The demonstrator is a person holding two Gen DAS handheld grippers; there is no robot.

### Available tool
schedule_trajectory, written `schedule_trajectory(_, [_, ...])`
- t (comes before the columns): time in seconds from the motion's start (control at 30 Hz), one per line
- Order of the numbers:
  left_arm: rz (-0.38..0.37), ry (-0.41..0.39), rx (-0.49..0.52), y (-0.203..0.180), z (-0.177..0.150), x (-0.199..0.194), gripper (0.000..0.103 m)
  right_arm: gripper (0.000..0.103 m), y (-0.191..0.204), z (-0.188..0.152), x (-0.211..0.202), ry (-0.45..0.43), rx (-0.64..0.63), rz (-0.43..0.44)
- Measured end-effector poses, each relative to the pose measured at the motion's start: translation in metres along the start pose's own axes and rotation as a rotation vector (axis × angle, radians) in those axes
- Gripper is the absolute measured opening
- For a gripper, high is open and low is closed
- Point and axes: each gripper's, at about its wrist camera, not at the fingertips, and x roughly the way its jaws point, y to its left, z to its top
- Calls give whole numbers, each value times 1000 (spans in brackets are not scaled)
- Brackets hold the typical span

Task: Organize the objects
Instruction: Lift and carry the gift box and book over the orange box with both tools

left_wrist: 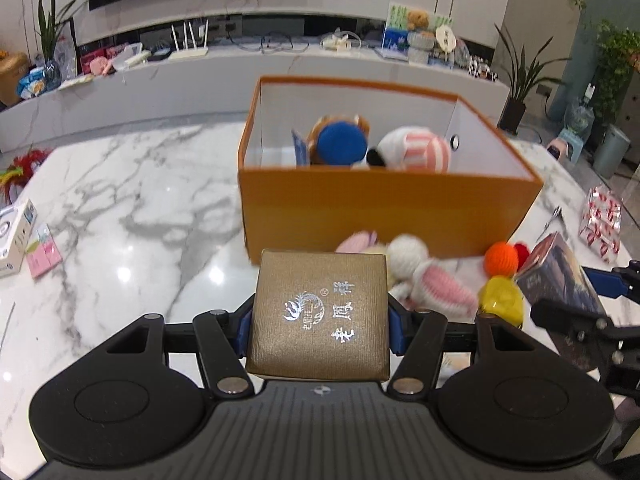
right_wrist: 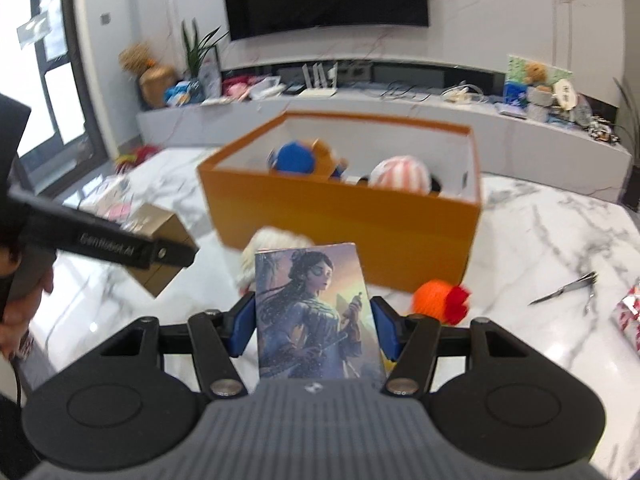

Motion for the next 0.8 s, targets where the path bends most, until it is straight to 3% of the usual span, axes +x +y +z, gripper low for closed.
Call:
schedule_trajectory(0.2, [-19, -66, -15, -10, 24, -11, 70, 62, -4, 31, -9, -69, 24, -11])
schedule_trajectory(0.43, [-25, -180, -63, -17, 89, -9, 70, 62, -20, 94, 8, -174, 130, 19])
schedule_trajectory(0.63, [-33, -219, -112, -16, 129, 30, 70, 62, -52, 115, 52, -195, 280, 33])
schedule_trajectory(0.8, [-145, -142, -213, -11, 137, 84, 70, 62, -73, 114, 91, -119, 352, 67])
